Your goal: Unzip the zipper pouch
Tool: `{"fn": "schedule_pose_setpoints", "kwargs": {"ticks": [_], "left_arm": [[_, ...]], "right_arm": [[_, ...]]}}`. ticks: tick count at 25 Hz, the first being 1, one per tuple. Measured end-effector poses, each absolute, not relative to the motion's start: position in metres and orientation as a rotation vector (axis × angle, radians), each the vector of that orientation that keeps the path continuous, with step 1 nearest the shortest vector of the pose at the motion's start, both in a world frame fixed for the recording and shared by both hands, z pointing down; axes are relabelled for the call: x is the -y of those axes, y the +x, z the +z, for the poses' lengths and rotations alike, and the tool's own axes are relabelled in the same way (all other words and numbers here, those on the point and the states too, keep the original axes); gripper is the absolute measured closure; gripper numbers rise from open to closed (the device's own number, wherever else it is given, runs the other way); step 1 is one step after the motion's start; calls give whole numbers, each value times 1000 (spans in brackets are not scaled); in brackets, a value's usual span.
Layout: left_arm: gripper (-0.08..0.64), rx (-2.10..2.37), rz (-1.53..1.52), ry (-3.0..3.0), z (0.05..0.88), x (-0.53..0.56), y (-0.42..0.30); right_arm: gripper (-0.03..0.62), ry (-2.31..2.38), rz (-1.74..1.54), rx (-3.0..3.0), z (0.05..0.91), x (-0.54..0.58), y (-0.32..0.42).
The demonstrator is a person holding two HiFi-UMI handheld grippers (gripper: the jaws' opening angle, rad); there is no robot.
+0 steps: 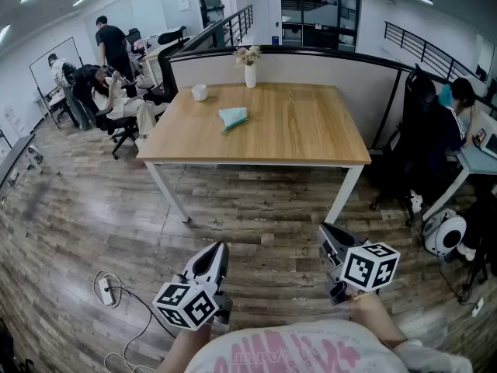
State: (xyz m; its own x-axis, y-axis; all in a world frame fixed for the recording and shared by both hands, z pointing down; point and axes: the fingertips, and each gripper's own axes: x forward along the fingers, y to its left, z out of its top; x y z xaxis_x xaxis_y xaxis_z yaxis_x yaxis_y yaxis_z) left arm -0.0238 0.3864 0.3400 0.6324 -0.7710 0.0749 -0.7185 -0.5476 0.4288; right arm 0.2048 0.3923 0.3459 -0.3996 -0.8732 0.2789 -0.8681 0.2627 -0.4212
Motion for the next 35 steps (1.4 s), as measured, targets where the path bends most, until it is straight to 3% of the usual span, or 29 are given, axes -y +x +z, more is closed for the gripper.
{"fn": "schedule_pose_setpoints", "kwargs": {"ticks": [20,35], "left_arm": [[560,1298,-132,2317,380,-374,38],[560,1291,-150,2376,376,-188,8]], "right_arm": [[597,-1582,-975,-2545,401,-360,268],[598,-1519,-1055,-2507,414,-178,226]]}}
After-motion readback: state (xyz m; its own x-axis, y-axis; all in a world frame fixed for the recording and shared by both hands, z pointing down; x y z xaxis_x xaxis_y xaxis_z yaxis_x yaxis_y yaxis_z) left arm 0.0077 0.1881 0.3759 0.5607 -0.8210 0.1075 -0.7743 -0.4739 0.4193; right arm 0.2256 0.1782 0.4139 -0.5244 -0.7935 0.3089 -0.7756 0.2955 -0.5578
